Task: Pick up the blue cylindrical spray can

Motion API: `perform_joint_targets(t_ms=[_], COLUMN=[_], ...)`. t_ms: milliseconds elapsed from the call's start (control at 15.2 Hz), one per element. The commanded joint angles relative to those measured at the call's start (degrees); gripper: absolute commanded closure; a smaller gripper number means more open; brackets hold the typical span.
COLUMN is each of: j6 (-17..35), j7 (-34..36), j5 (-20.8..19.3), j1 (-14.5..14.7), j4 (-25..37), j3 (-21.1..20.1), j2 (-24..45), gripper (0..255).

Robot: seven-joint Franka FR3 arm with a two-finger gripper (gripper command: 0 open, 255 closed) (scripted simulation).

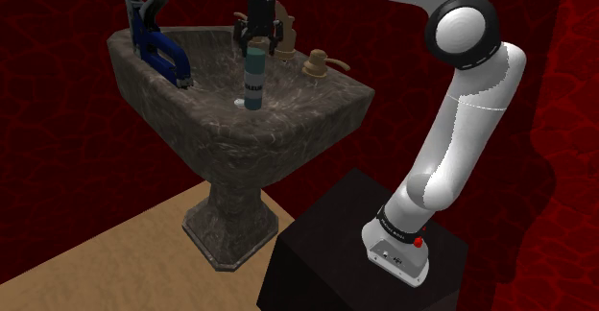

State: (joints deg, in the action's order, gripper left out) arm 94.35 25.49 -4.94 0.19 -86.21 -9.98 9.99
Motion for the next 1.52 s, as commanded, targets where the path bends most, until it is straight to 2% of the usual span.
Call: perform_joint_targets(t_ms=[0, 264, 330, 924, 1452], j6=[1.62, 3.66, 3.56, 3.66, -2.82], j7=[0.13, 0.22, 0.24, 0.22, -0.04], j5=[0.02, 0.03, 0.03, 0.03, -0.08], j1=[-0.04, -0.10, -0.08, -0.09, 0.13], j4=[-1.88, -4.09, -3.99, -4.08, 3.24], j3=[0.01, 0.04, 0.02, 0.04, -0.05], j2=[-0.27, -0.43, -0.43, -0.43, 0.42], gripper=[0, 0, 255, 255, 255])
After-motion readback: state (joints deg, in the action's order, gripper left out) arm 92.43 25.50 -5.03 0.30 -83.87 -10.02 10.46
